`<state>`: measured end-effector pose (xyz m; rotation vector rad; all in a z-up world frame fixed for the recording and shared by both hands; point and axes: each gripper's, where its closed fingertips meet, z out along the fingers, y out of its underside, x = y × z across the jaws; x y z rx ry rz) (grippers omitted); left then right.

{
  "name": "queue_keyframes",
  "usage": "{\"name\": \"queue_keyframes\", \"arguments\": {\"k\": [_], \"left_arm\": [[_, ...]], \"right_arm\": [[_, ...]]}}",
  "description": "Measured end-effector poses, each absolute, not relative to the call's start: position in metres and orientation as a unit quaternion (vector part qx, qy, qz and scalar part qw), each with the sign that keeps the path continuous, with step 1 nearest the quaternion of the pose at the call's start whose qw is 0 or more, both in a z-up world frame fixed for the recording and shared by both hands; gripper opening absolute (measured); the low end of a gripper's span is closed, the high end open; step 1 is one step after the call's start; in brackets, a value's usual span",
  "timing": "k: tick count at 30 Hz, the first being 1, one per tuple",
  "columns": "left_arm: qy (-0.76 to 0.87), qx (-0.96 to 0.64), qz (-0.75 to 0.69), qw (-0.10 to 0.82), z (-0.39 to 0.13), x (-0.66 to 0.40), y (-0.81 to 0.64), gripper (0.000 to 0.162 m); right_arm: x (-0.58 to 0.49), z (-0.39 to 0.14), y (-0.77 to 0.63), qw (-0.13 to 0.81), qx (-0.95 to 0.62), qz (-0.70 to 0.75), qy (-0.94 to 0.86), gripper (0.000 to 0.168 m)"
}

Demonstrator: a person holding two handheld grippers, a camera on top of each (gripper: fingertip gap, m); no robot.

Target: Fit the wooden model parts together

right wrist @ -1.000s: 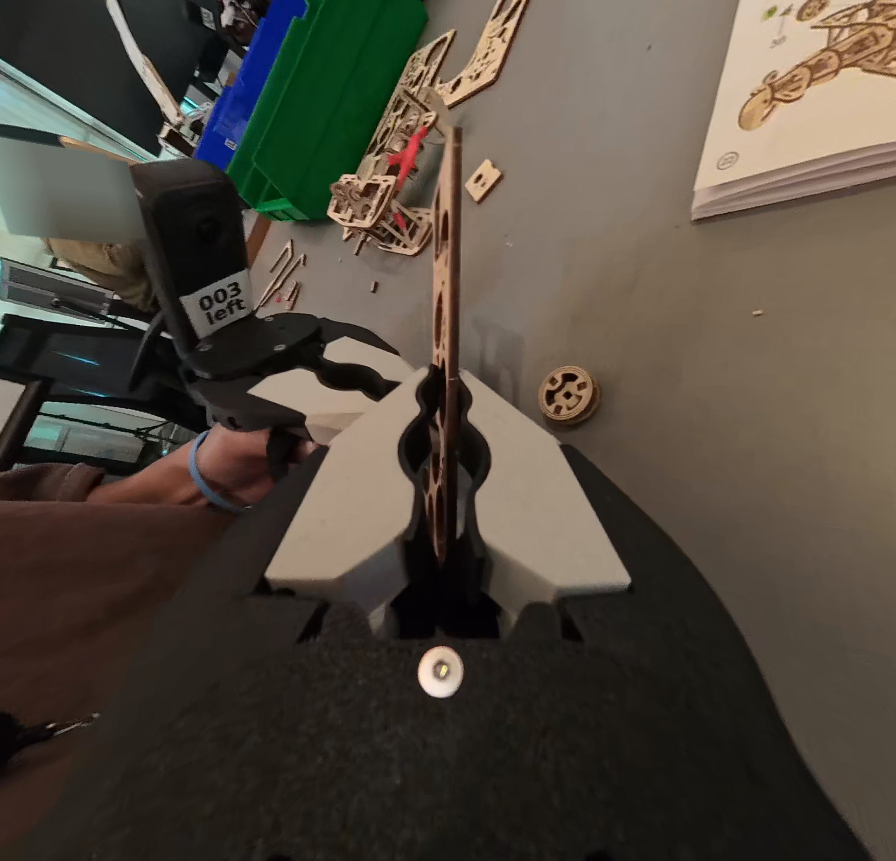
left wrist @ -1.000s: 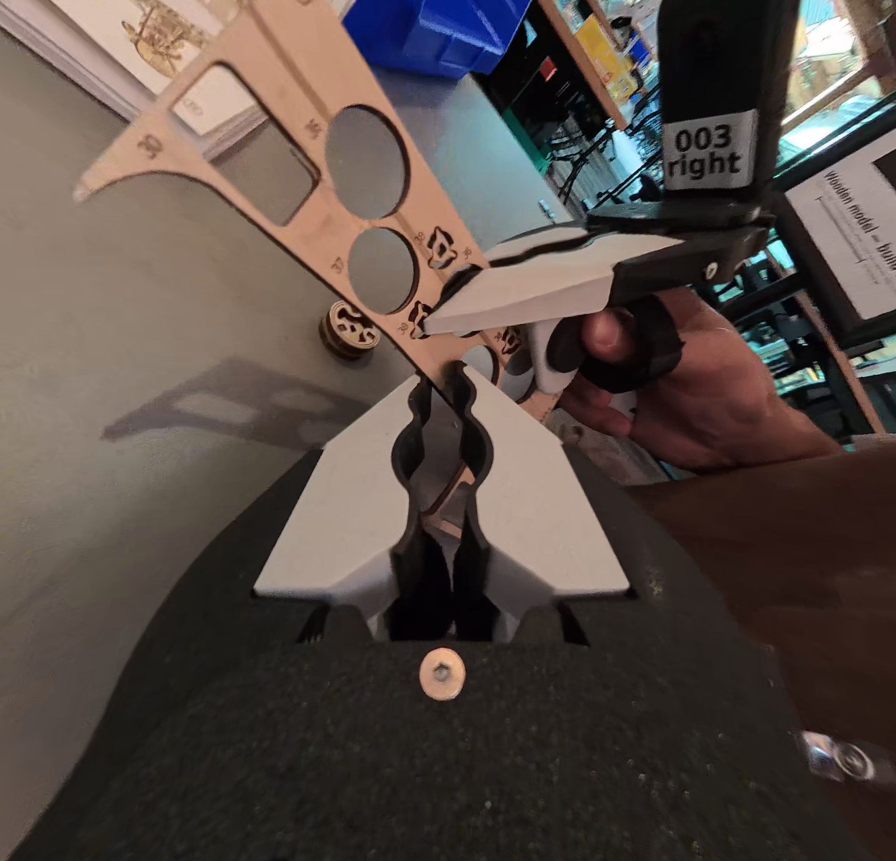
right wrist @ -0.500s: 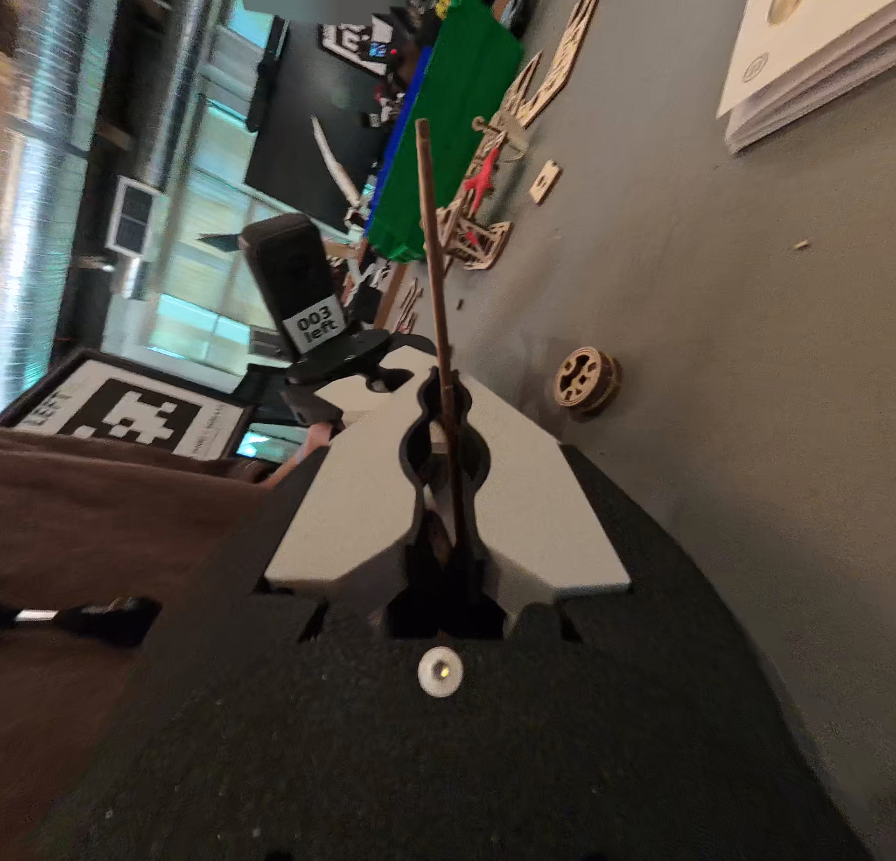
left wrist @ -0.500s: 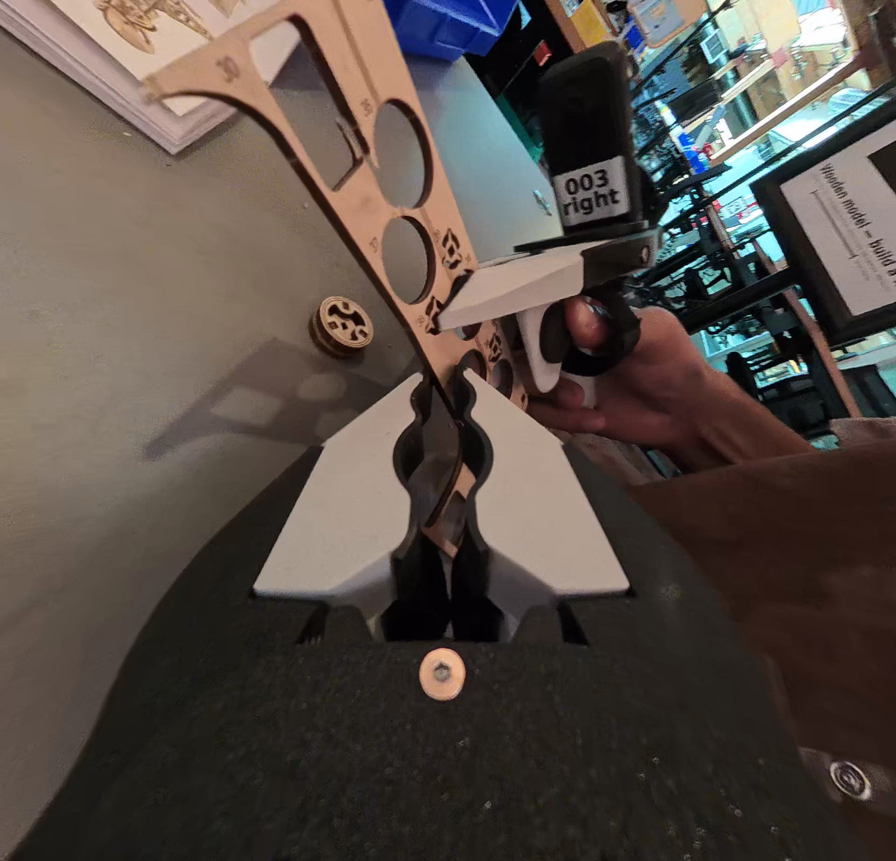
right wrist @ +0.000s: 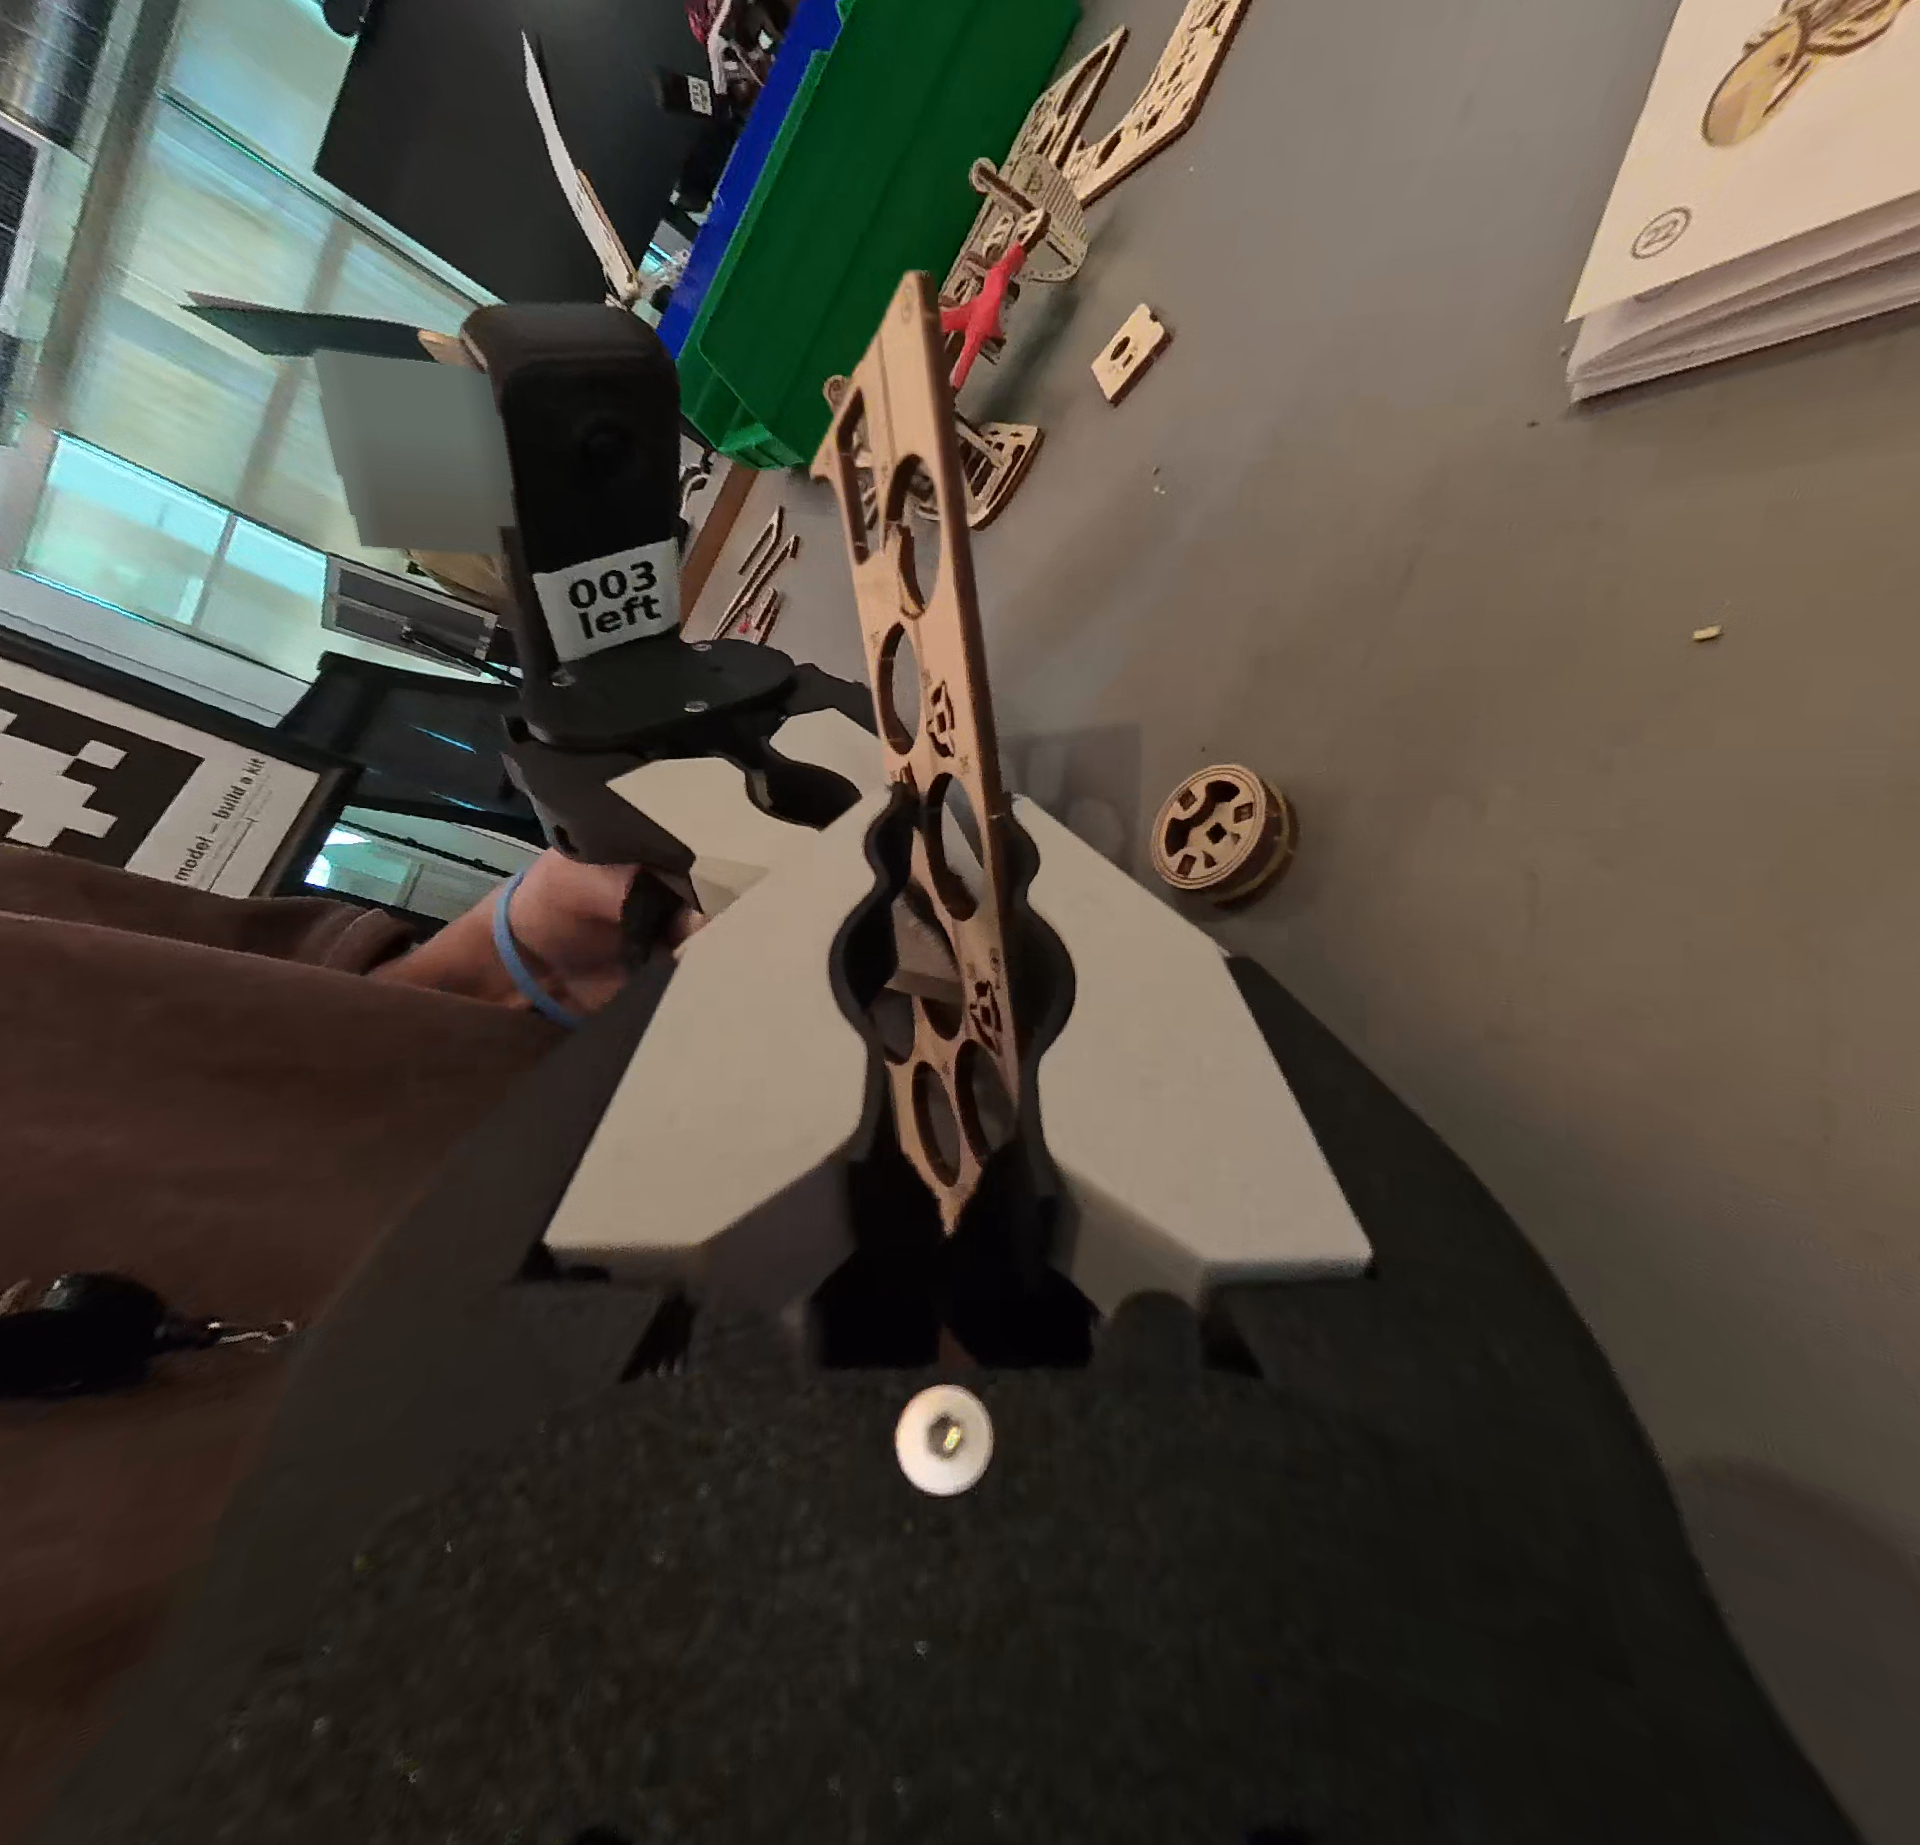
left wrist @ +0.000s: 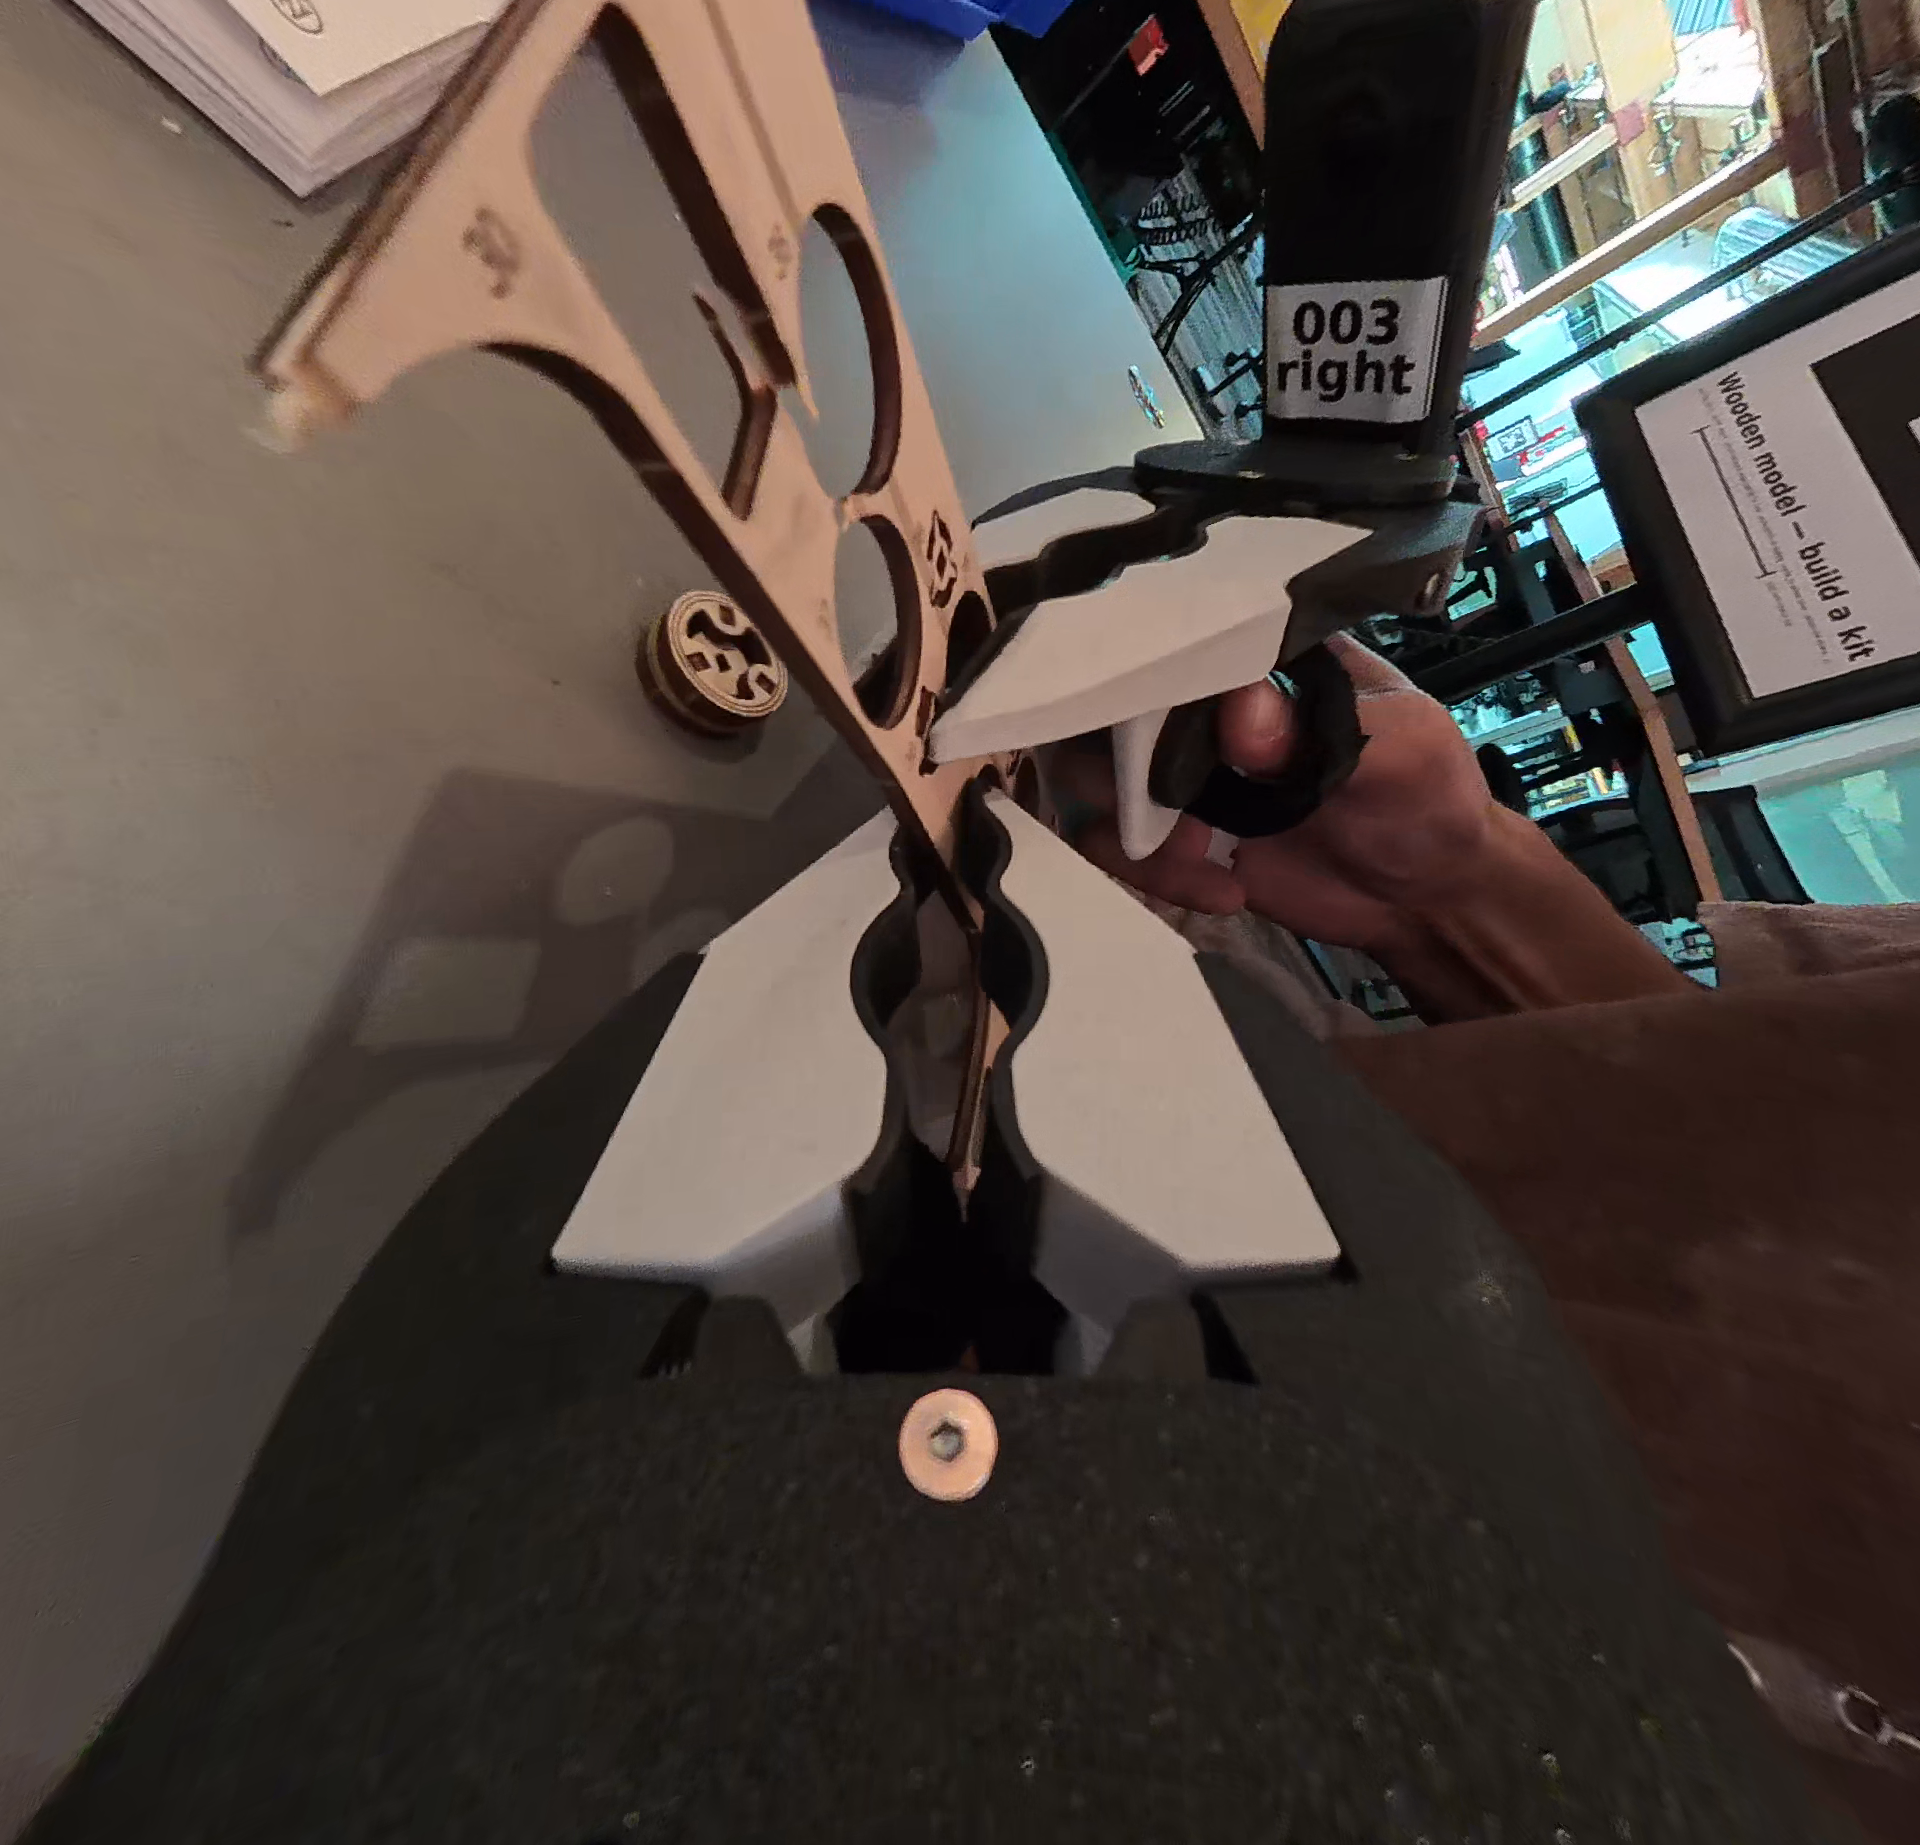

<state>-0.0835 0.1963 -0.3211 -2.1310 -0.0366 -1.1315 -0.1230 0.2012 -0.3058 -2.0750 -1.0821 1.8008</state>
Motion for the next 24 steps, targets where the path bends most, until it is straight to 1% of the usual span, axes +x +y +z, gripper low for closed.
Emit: {"name": "queue_keyframes", "arguments": {"k": [1,4,7,11,14,19,22,24], "left_arm": [[-0.011,-0.828,-0.429,0.36,-0.322,-0.084,0.197,0.002],[0.007,-0.838,-0.388,0.384,-0.323,-0.085,0.197,0.003],[0.016,-0.854,-0.353,0.382,-0.33,-0.085,0.197,0.005],[0.011,-0.863,-0.347,0.367,-0.336,-0.086,0.197,0.005],[0.003,-0.858,-0.361,0.366,-0.334,-0.085,0.199,0.004],[-0.013,-0.859,-0.362,0.361,-0.336,-0.089,0.2,0.004],[-0.003,-0.864,-0.343,0.368,-0.337,-0.089,0.2,0.005],[-0.003,-0.866,-0.342,0.365,-0.338,-0.089,0.2,0.004]], "right_arm": [[-0.123,-0.306,0.201,0.095,-0.701,0.606,-0.363,0.014],[-0.123,-0.305,0.201,0.095,-0.698,0.62,-0.346,0.011],[-0.123,-0.311,0.201,0.1,-0.71,0.603,-0.348,0.011],[-0.123,-0.321,0.204,0.146,-0.734,0.547,-0.375,0.017],[-0.123,-0.318,0.206,0.128,-0.734,0.567,-0.352,0.017],[-0.126,-0.323,0.209,0.11,-0.748,0.547,-0.36,0.02],[-0.124,-0.326,0.211,0.134,-0.767,0.485,-0.398,0.025],[-0.121,-0.328,0.216,0.183,-0.781,0.407,-0.437,0.029]]}}
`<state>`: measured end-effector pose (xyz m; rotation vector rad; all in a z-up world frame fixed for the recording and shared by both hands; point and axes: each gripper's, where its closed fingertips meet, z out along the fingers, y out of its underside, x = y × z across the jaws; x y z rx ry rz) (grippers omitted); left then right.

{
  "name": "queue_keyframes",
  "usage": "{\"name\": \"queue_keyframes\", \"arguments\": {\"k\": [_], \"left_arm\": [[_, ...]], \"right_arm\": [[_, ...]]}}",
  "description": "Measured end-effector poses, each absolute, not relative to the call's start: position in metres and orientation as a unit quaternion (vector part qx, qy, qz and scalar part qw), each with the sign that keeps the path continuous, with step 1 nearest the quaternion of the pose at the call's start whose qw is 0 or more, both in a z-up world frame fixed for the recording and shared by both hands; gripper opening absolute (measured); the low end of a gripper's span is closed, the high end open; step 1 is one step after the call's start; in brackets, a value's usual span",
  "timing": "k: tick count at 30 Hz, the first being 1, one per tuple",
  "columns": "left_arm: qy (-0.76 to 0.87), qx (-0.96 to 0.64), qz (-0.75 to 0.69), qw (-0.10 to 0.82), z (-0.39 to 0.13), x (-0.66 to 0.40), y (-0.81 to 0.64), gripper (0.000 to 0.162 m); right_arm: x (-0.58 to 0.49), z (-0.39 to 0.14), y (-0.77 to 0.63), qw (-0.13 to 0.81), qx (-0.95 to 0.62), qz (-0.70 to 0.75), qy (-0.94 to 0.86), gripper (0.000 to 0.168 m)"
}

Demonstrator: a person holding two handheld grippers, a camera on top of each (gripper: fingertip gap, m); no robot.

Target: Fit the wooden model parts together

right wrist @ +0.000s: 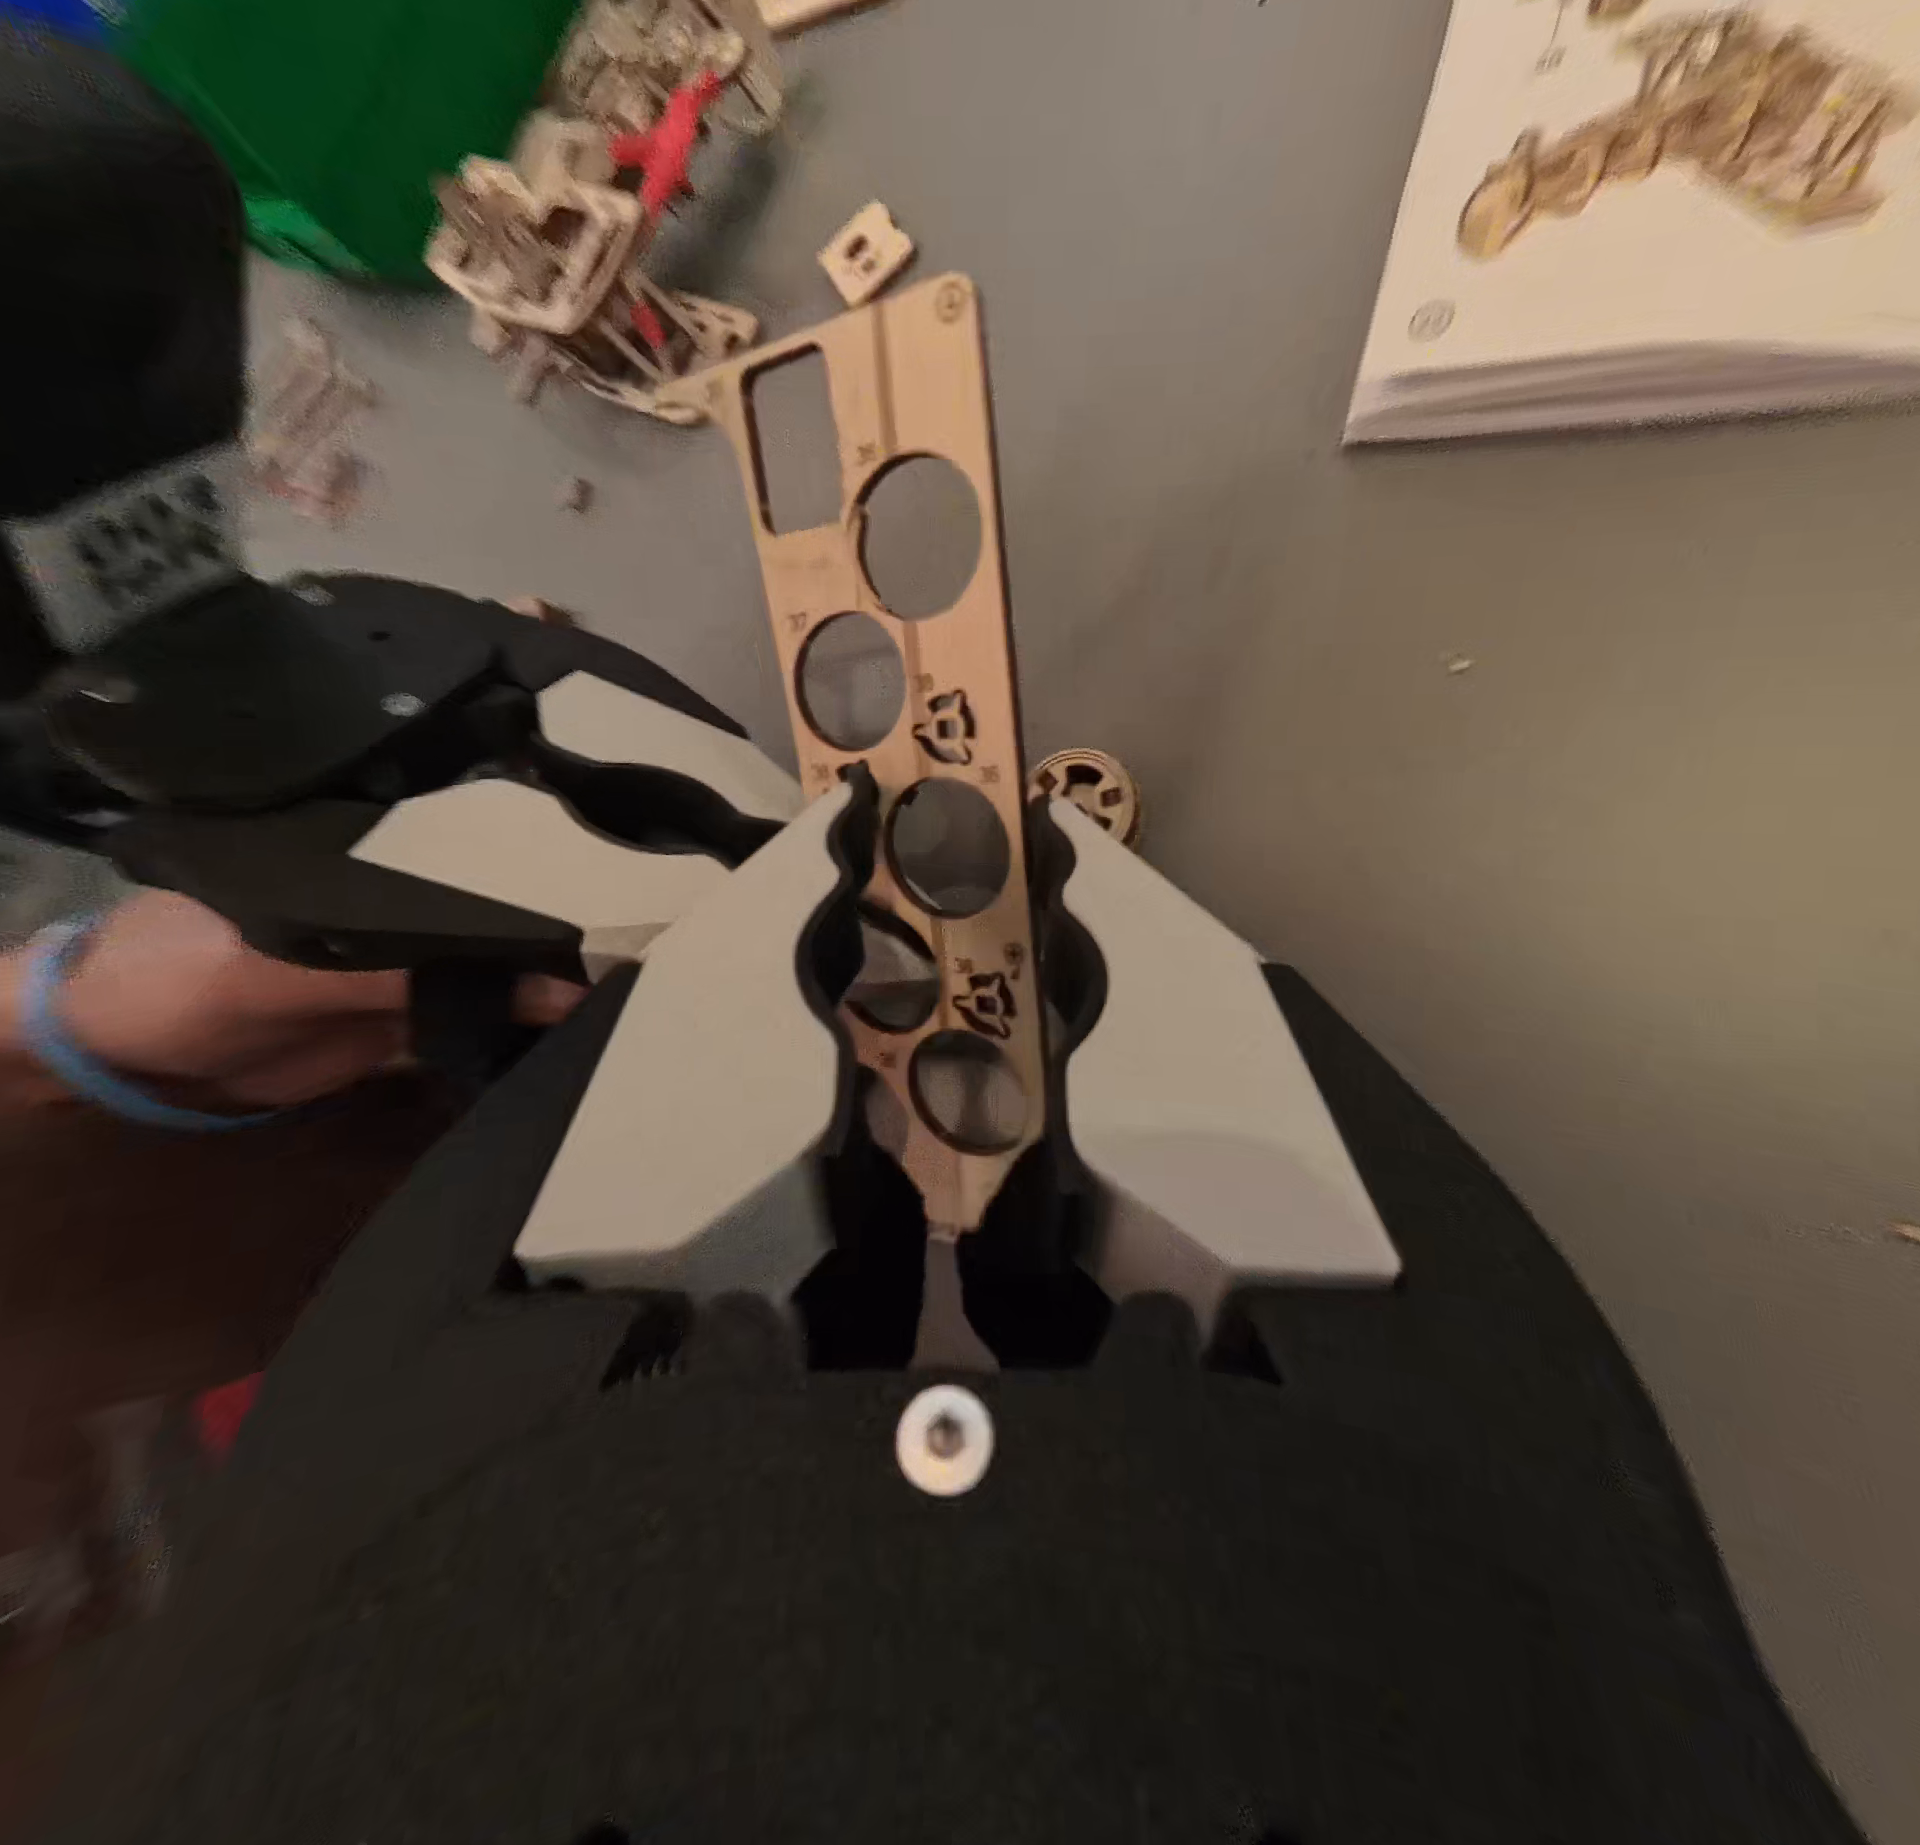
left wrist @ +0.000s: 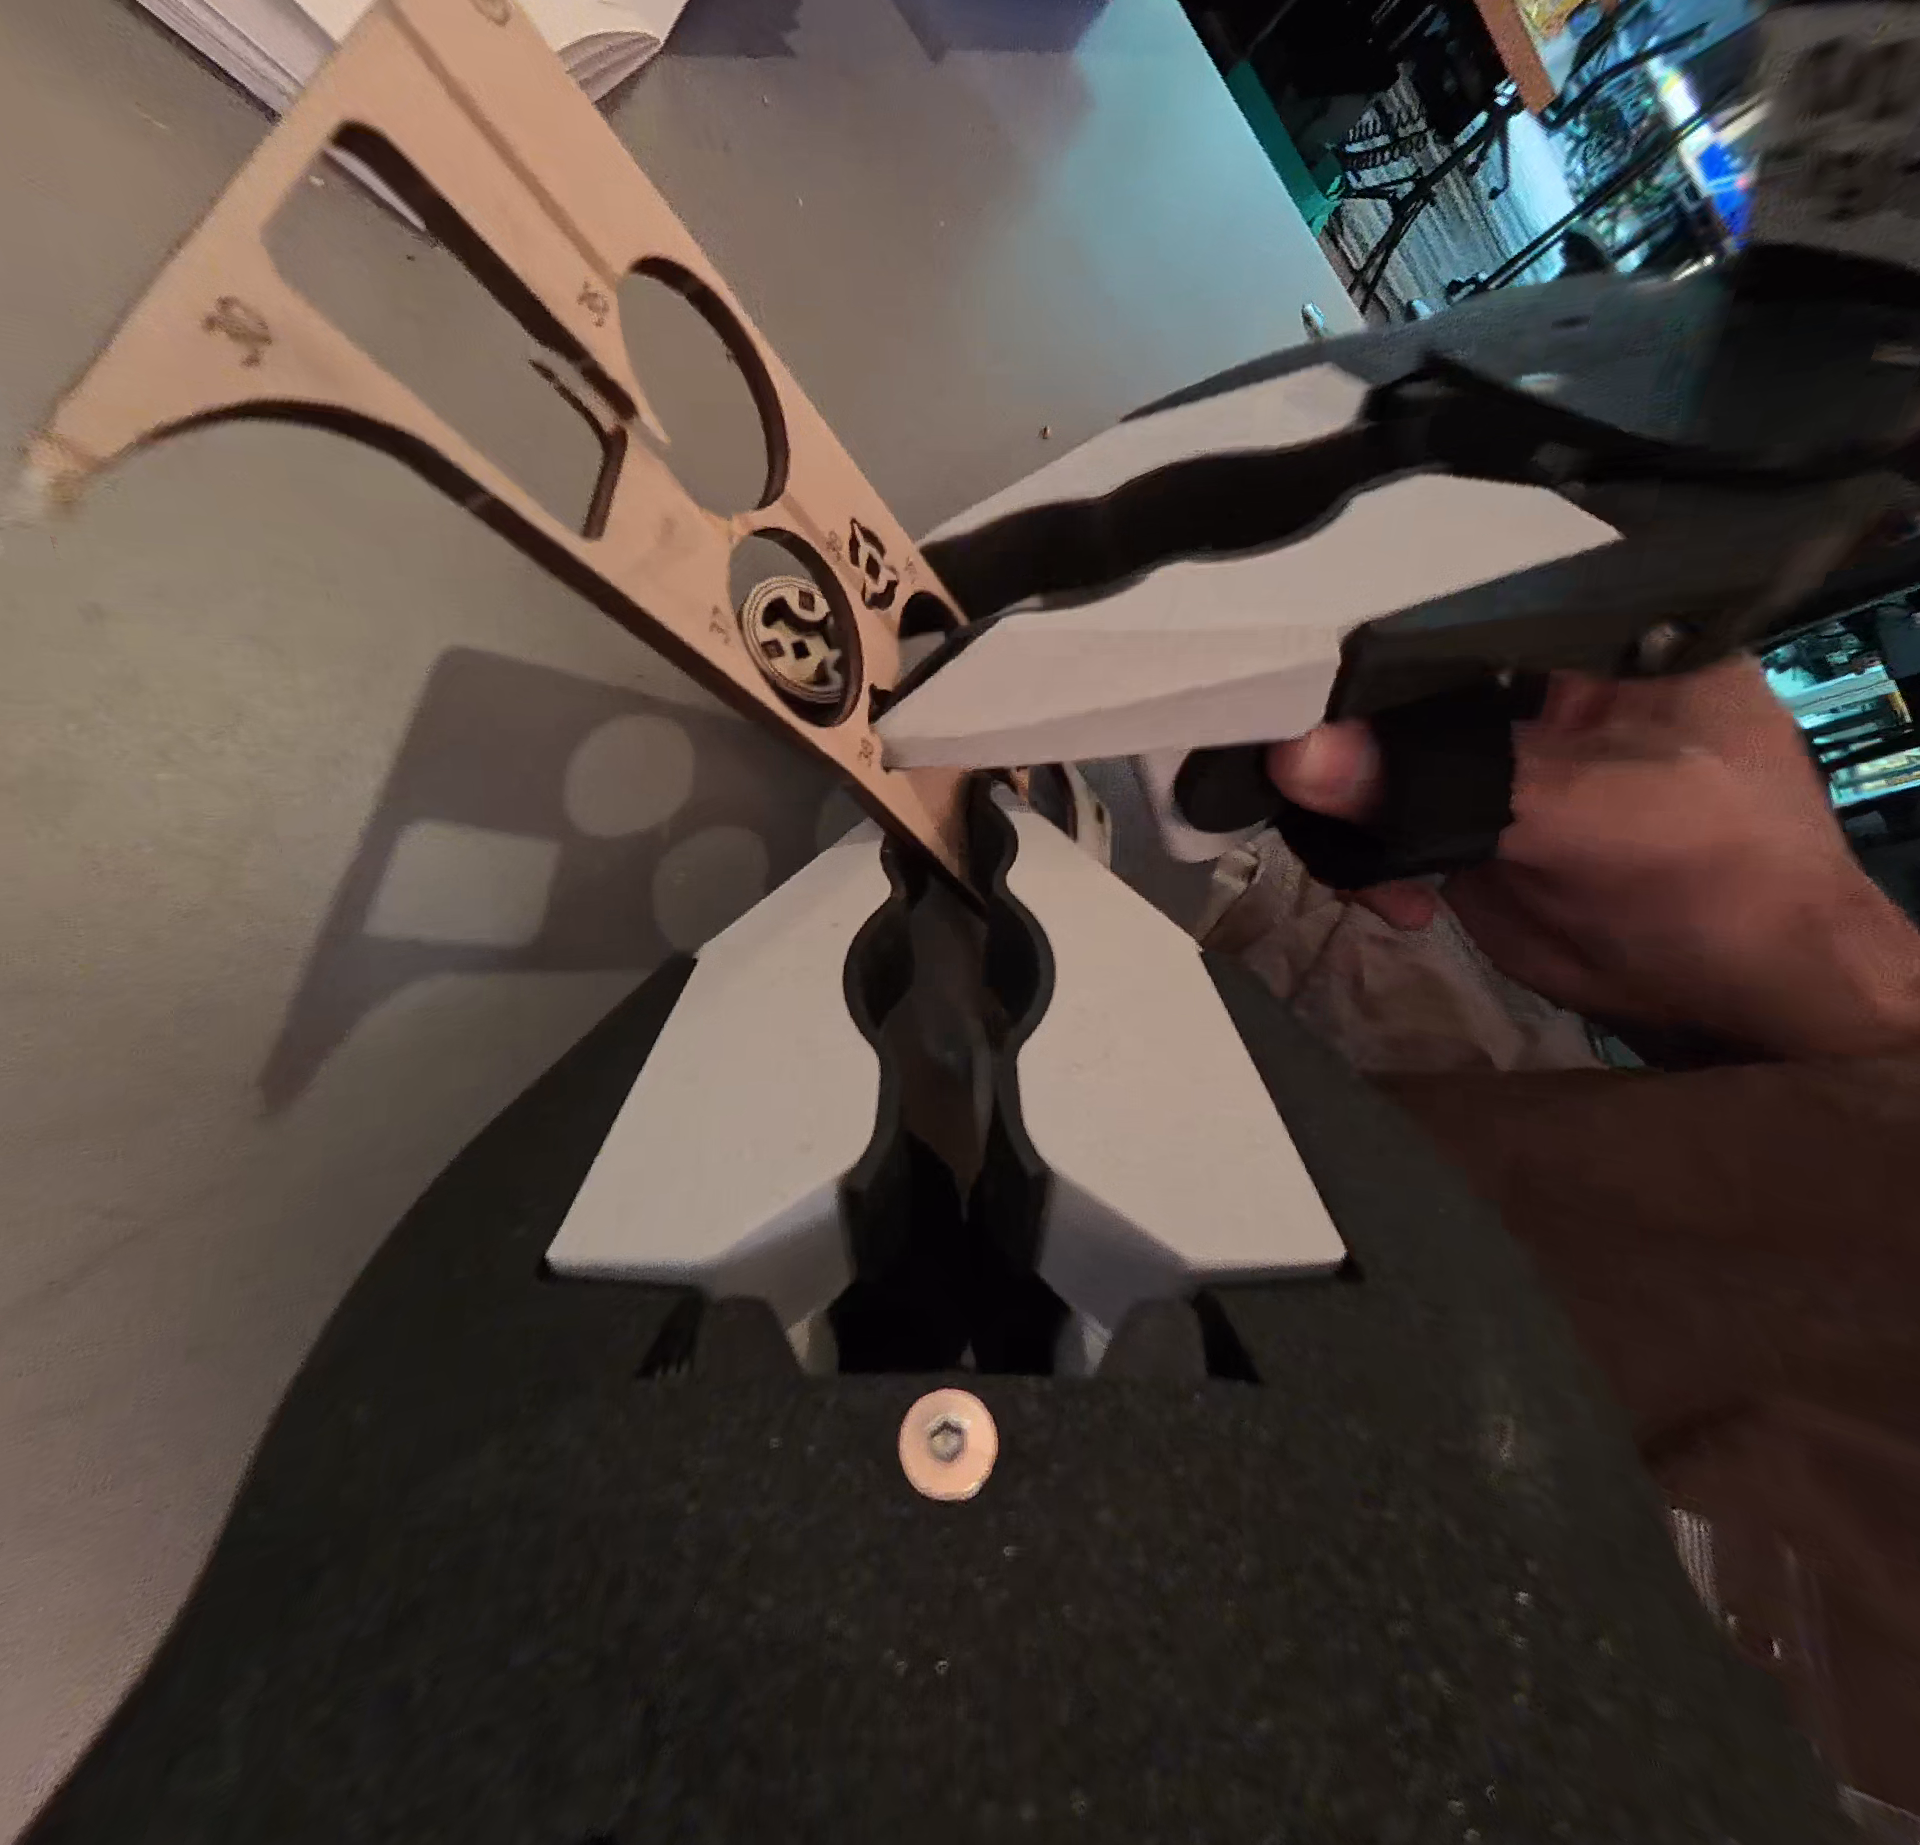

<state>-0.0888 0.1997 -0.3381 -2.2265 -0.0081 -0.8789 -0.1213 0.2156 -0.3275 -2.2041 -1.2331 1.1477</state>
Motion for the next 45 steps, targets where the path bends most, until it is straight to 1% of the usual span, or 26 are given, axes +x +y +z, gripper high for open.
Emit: {"name": "queue_keyframes", "arguments": {"k": [2,4,7,8,11,15,18,20,21,24,31,33,38,40,42,44,45], "left_arm": [[-0.005,-0.861,-0.35,0.37,-0.336,-0.089,0.2,0.004],[-0.005,-0.849,-0.37,0.377,-0.33,-0.088,0.199,0.002],[-0.016,-0.837,-0.396,0.378,-0.324,-0.09,0.199,0.001],[-0.013,-0.833,-0.403,0.378,-0.322,-0.089,0.199,0.001],[-0.009,-0.829,-0.414,0.376,-0.32,-0.087,0.197,0.001],[-0.017,-0.831,-0.416,0.37,-0.322,-0.088,0.198,0.001],[-0.017,-0.835,-0.418,0.358,-0.325,-0.087,0.197,0.001],[-0.013,-0.837,-0.418,0.354,-0.326,-0.085,0.197,0.001],[-0.015,-0.839,-0.414,0.353,-0.328,-0.086,0.197,0.001],[-0.017,-0.836,-0.42,0.352,-0.326,-0.086,0.197,0.001],[-0.008,-0.831,-0.425,0.359,-0.323,-0.084,0.196,0.001],[0.006,-0.835,-0.403,0.376,-0.323,-0.085,0.196,0.002],[0.02,-0.859,-0.357,0.366,-0.334,-0.084,0.195,0.004],[0.014,-0.86,-0.356,0.366,-0.335,-0.085,0.196,0.003],[0.006,-0.857,-0.367,0.362,-0.334,-0.085,0.197,0.003],[-0.002,-0.845,-0.388,0.369,-0.329,-0.086,0.198,0.003],[-0.013,-0.842,-0.392,0.372,-0.327,-0.09,0.199,0.002]], "right_arm": [[-0.121,-0.322,0.218,0.234,-0.778,0.339,-0.475,0.03],[-0.12,-0.315,0.218,0.239,-0.771,0.345,-0.479,0.03],[-0.115,-0.294,0.223,0.217,-0.751,0.44,-0.442,0.028],[-0.115,-0.284,0.224,0.202,-0.735,0.487,-0.426,0.025],[-0.111,-0.272,0.231,0.157,-0.708,0.573,-0.382,0.027],[-0.112,-0.292,0.231,0.119,-0.707,0.575,-0.395,0.026],[-0.12,-0.293,0.226,0.091,-0.695,0.611,-0.368,0.022],[-0.122,-0.3,0.222,0.074,-0.698,0.611,-0.365,0.012],[-0.123,-0.302,0.222,0.08,-0.699,0.608,-0.368,0.012],[-0.122,-0.3,0.223,0.079,-0.69,0.626,-0.355,0.01],[-0.119,-0.295,0.222,0.036,-0.673,0.668,-0.316,0.006],[-0.119,-0.294,0.221,0.043,-0.669,0.667,-0.325,0.005],[-0.12,-0.314,0.223,0.104,-0.71,0.583,-0.38,0.006],[-0.121,-0.314,0.225,0.135,-0.715,0.562,-0.393,0.006],[-0.121,-0.312,0.225,0.132,-0.713,0.571,-0.385,0.007],[-0.12,-0.302,0.225,0.113,-0.697,0.608,-0.364,0.008],[-0.12,-0.296,0.227,0.103,-0.685,0.632,-0.347,0.016]]}}
